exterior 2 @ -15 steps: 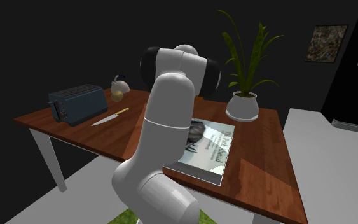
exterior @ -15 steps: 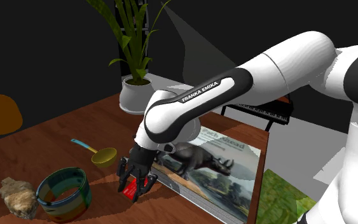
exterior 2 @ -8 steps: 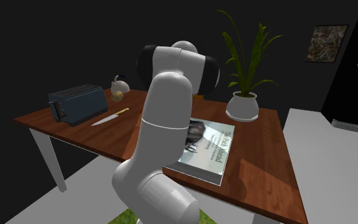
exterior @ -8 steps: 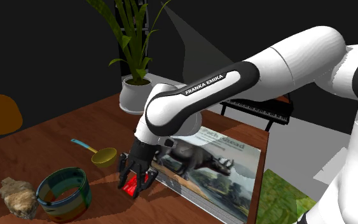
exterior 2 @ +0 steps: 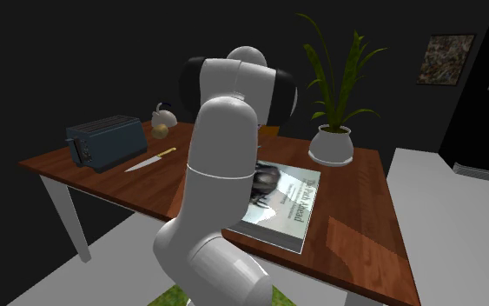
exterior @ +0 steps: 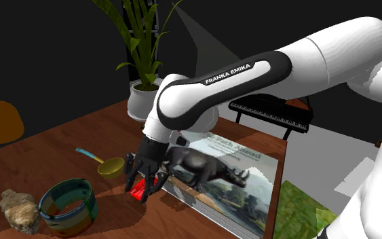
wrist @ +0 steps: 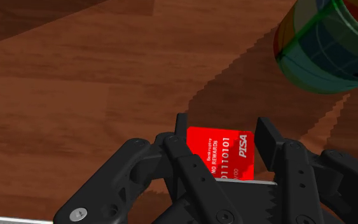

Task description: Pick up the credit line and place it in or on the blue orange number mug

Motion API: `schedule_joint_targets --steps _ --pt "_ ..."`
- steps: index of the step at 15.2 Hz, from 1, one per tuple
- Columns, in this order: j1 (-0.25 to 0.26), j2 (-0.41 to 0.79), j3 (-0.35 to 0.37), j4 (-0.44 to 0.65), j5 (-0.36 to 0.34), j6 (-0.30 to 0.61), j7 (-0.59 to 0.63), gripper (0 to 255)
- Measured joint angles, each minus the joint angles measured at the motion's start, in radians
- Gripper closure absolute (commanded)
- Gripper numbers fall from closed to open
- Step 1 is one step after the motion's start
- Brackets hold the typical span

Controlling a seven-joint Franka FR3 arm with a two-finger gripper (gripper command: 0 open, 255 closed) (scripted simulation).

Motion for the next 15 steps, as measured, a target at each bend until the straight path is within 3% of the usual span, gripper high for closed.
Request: schedule_joint_targets --steps 15 --pt "-0.020 -0.087 -0.003 0.098 -0.010 -0.166 0.075 255"
